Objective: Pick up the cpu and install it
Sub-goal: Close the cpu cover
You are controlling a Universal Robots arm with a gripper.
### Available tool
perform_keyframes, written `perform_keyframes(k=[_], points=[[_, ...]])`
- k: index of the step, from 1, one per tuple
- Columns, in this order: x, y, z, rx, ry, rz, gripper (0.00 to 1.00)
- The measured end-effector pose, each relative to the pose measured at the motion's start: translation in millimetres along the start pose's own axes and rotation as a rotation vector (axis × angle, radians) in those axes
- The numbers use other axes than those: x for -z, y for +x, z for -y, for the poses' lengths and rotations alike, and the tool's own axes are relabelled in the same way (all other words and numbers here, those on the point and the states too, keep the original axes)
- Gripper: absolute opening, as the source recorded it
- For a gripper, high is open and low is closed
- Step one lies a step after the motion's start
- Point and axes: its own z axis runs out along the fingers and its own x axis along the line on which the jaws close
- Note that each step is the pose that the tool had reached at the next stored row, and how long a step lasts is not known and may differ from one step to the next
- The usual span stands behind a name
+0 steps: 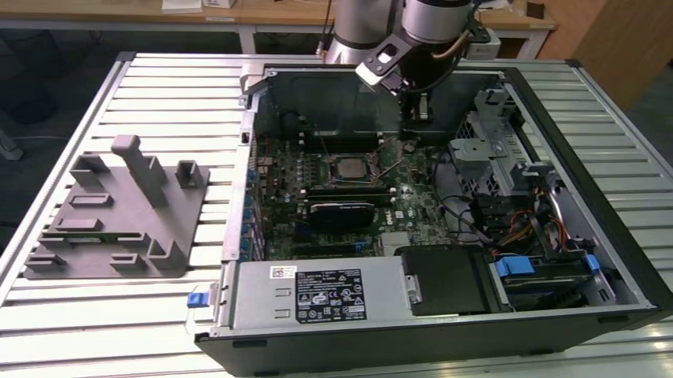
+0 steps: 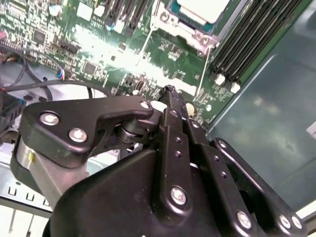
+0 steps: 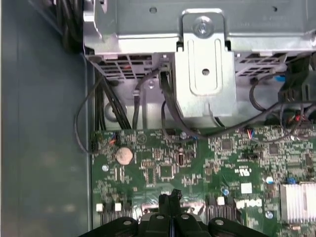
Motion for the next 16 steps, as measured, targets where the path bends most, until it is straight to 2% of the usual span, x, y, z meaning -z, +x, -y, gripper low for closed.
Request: perform_keyframes(k=[7,16], points=[[-4.4,1.1,-8.1,0.002,-0.0001,-0.0001,0.11],[-19.7,1.6,-11.9,0.003,0.0000,-0.0001,0.11]])
